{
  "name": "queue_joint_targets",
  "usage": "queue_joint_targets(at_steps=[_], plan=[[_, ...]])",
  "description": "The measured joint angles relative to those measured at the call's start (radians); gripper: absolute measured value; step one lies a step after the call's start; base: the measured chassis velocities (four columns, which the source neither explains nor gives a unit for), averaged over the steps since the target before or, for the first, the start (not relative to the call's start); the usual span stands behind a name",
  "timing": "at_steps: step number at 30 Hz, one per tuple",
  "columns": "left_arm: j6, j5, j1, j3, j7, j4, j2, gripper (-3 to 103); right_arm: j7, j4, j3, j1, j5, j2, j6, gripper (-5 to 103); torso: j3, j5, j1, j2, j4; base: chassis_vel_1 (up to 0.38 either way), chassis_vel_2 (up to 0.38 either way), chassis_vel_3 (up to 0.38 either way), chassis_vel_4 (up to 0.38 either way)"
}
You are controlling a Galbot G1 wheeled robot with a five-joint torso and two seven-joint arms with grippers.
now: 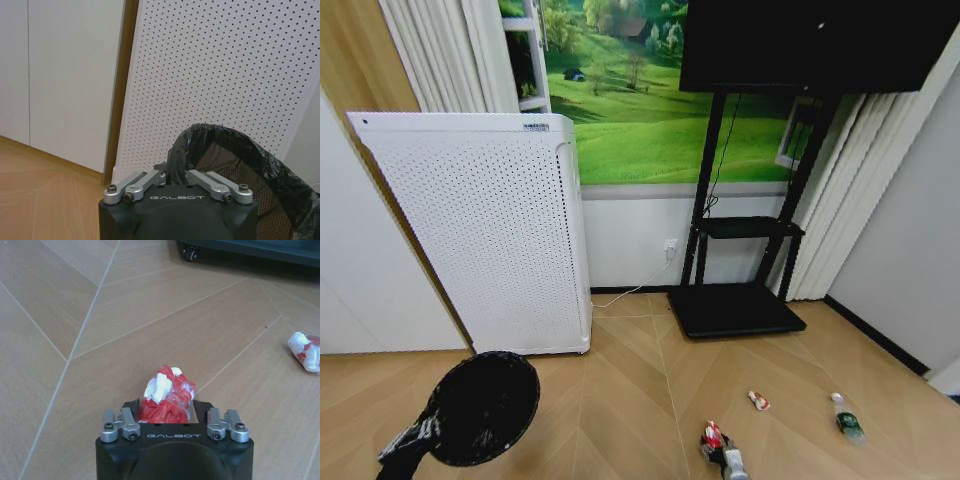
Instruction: Pick up the trash bin and place the garbage on the floor into it.
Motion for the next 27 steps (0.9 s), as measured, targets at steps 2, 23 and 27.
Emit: queue_joint_targets(at_steps=[2, 23, 27], plan=[[0.000, 0.001, -0.002, 0.002, 0.000, 0.001, 0.000, 7, 0.000, 0.002, 0.002, -0.002, 0.000, 0.000, 0.001, 58, 0.000, 0.0001, 0.000, 0.000, 0.0000, 0.000, 0.000, 0.000, 0.000], [0.051, -0.121, -0.115, 0.162, -0.088, 0.040, 0.125, 7, -0.120, 0.533, 0.069, -0.196, 0.357, -0.074, 0.020, 45, 0.000, 0.0001, 0.000, 0.000, -0.0002, 0.000, 0.000, 0.000, 0.000], [0.075, -0.259, -0.194, 0.247, -0.172, 0.069, 0.197, 7, -0.169, 0.727, 0.090, -0.252, 0.471, -0.113, -0.007, 45, 0.000, 0.0003, 0.000, 0.000, -0.0006, 0.000, 0.000, 0.000, 0.000]])
